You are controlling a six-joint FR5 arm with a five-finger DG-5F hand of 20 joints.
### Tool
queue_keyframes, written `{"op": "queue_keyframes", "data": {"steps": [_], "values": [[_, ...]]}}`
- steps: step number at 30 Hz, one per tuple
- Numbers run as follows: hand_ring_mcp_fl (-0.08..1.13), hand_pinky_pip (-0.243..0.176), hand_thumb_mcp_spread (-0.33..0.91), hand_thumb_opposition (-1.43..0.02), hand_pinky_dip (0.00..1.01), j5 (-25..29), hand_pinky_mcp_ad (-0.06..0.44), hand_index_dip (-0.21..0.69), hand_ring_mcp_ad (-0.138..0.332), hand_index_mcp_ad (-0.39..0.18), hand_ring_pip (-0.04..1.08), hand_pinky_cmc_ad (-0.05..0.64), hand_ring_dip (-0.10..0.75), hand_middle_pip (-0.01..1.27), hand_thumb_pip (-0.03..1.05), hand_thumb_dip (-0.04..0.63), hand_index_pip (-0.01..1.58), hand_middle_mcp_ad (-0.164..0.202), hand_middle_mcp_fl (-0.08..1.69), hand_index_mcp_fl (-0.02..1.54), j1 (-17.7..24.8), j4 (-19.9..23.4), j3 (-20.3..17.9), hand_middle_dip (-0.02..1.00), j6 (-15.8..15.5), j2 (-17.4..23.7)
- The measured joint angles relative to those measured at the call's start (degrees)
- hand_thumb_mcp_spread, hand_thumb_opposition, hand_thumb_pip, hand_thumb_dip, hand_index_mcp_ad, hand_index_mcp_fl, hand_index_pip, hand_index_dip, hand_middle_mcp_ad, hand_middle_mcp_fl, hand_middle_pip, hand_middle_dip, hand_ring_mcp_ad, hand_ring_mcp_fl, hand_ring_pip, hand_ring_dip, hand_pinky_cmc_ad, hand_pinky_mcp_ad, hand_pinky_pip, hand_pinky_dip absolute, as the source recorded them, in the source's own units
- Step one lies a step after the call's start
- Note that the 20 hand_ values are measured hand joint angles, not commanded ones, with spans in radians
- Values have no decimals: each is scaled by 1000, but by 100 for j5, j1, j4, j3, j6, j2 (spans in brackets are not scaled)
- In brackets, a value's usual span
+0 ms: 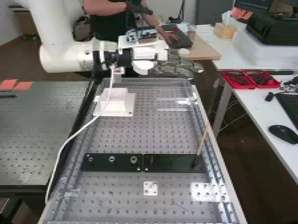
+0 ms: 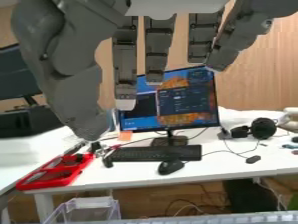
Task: Grab the drill bit and place it in the clear container
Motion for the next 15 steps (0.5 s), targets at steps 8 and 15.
{"op": "queue_keyframes", "data": {"steps": [8, 15], "values": [[7, -63, 379, -808, 325, 330, 133, 154, 182, -80, 91, 305, 44, 105, 668, 283, 1044, 10, 216, 89, -185, 19, -230, 253, 55, 305], [7, -63, 379, -810, 325, 470, 133, 154, 182, -82, 91, 305, 44, 105, 667, 286, 1028, 10, 216, 91, -341, -284, -211, 253, -141, 404]]}}
